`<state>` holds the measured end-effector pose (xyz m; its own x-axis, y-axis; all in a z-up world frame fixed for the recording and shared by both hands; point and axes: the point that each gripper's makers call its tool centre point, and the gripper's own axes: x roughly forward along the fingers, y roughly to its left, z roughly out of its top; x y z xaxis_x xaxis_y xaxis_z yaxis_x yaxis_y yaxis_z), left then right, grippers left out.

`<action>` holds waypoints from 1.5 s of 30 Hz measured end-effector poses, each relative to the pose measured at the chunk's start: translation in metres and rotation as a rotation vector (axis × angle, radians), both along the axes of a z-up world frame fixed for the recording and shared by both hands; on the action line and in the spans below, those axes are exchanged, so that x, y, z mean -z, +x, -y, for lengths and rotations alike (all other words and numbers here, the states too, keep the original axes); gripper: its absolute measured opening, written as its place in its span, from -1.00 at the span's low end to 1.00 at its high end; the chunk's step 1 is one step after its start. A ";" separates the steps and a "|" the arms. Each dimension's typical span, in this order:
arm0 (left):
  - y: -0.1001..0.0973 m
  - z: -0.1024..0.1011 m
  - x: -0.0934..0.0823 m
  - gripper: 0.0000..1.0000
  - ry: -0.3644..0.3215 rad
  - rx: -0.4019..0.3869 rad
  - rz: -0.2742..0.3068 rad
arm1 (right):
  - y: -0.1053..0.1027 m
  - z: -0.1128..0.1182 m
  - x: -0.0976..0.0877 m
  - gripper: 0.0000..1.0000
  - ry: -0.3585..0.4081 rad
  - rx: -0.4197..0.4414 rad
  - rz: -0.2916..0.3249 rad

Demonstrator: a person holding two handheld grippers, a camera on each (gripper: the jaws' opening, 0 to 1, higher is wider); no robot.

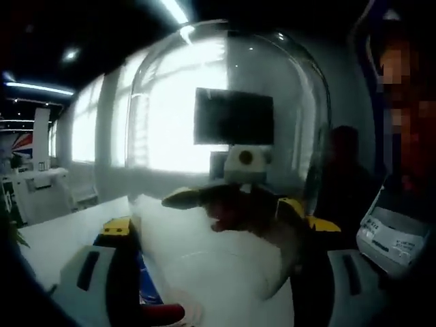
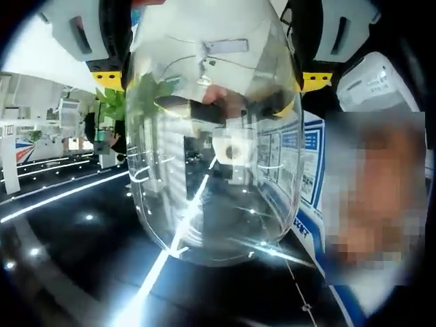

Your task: Open the cover put in the Mizone put the cover back on

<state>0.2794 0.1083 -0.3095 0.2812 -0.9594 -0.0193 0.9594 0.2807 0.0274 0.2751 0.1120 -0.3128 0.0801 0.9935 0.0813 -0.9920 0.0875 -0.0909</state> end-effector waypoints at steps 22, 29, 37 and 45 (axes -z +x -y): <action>0.083 -0.015 -0.035 0.68 -0.073 0.014 -0.032 | 0.083 -0.010 -0.038 0.80 0.012 0.013 -0.050; 0.115 -0.012 -0.045 0.67 -0.080 0.021 -0.002 | 0.113 -0.009 -0.044 0.80 0.046 0.022 -0.036; 0.144 -0.008 -0.013 0.68 -0.079 0.033 -0.048 | 0.142 -0.005 -0.010 0.80 0.039 0.037 -0.080; 0.152 -0.006 0.028 0.68 -0.028 0.034 -0.051 | 0.149 -0.006 0.031 0.80 0.012 0.035 -0.080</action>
